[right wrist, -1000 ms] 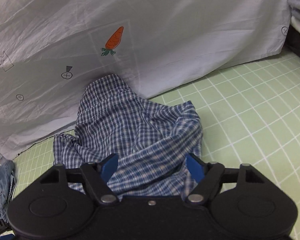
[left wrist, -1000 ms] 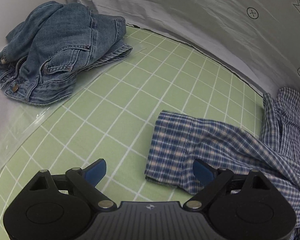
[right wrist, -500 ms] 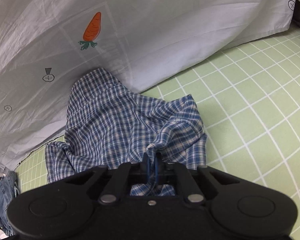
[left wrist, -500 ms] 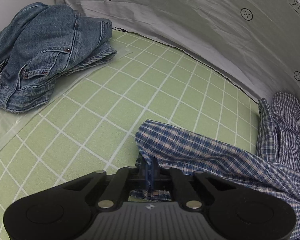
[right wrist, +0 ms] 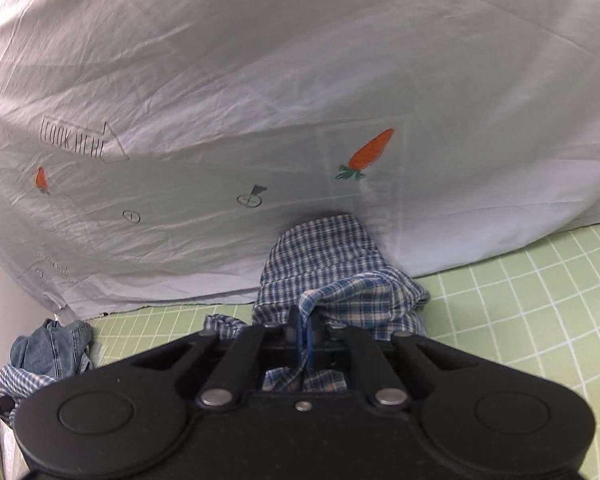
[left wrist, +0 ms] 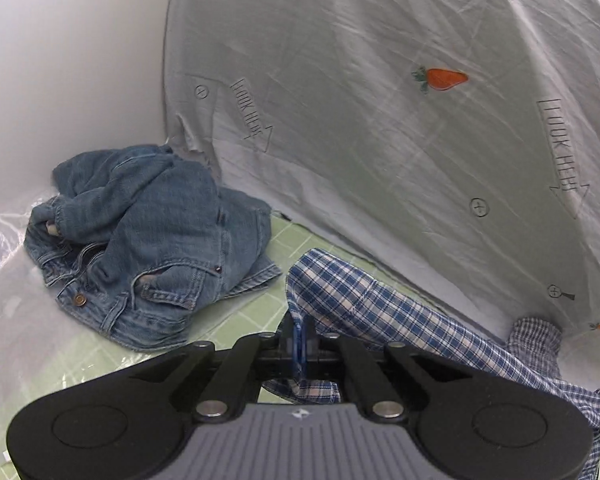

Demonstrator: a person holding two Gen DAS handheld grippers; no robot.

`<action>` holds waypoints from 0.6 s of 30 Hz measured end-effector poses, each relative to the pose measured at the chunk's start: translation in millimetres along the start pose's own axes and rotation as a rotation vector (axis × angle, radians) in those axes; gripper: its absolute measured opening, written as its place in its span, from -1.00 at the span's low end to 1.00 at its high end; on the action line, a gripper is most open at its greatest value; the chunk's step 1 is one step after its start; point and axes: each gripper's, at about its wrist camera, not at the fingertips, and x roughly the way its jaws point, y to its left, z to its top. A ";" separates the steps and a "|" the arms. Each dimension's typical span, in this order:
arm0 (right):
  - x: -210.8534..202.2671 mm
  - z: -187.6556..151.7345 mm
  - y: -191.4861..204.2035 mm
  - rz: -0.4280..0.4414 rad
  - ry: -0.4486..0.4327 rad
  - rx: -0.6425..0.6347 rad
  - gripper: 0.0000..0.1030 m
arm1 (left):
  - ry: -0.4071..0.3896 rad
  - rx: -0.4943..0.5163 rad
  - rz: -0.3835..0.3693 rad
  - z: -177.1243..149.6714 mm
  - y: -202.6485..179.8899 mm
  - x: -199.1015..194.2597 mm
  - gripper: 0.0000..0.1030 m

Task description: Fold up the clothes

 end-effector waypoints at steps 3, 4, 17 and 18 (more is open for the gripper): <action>15.7 -5.5 -4.4 -0.025 0.038 0.013 -0.17 | 0.036 -0.039 0.024 -5.5 13.6 11.1 -0.97; 20.9 -7.4 -5.8 -0.033 0.051 0.018 -0.11 | 0.048 -0.052 0.032 -7.3 18.1 14.8 -0.97; 74.6 -5.7 -62.6 -0.158 0.211 0.045 0.46 | 0.159 -0.139 0.121 -24.1 52.7 52.4 -0.97; 80.5 -6.1 -66.6 -0.163 0.229 0.044 0.43 | 0.163 -0.138 0.126 -24.7 53.0 54.3 -0.97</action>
